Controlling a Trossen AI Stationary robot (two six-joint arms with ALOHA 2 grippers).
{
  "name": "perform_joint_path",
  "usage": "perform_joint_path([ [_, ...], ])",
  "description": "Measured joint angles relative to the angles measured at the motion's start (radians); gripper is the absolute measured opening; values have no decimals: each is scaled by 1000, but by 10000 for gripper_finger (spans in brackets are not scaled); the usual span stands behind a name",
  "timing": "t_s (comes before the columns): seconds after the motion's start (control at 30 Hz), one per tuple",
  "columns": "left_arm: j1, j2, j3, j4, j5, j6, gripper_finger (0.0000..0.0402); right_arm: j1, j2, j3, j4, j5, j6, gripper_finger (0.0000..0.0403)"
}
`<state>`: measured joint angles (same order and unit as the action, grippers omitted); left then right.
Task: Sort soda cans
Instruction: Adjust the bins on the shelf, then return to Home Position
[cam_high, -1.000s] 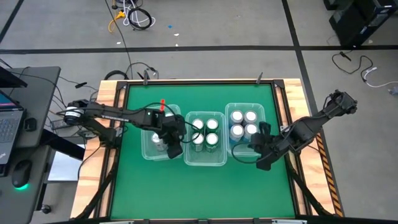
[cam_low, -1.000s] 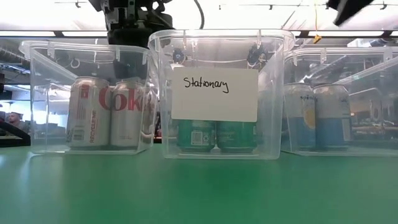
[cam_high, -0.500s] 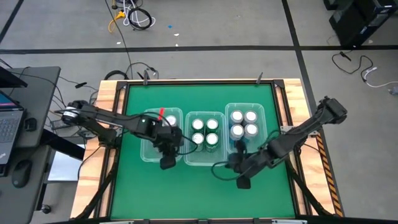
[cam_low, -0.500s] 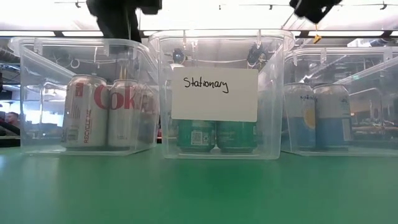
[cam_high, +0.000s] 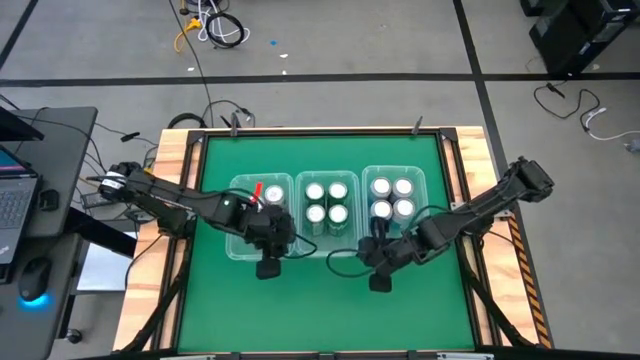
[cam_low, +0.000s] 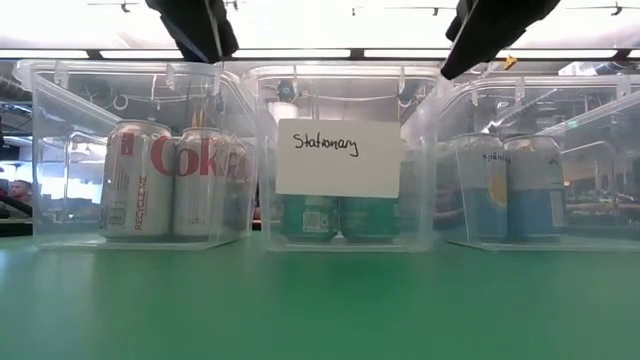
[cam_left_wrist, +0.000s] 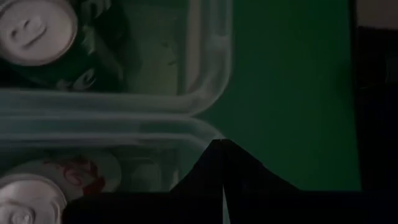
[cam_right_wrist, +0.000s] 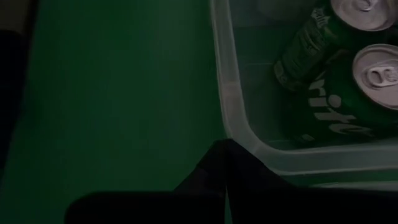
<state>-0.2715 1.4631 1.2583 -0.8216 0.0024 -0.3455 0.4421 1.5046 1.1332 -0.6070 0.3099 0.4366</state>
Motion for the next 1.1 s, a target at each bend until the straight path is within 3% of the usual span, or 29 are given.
perform_joint_path([
  [0.3, -17, -18, -31, 164, 1, 122, 0, -8, -16, -2, -25, 29, -91, 0],
  [0.53, -10, -159, -193, 546, 35, 290, 0, 54, -192, -34, -58, 161, -178, 0],
  [0.63, 9, -236, -301, 715, 34, 344, 0, 49, -298, -120, 56, 170, -237, 0],
  [0.87, 89, -427, -568, 993, 26, 405, 0, -55, -545, -376, 332, 38, -370, 0],
  [1.1, 205, -607, -705, 1069, 25, 447, 0, -205, -785, -530, 450, -75, -484, 0],
])
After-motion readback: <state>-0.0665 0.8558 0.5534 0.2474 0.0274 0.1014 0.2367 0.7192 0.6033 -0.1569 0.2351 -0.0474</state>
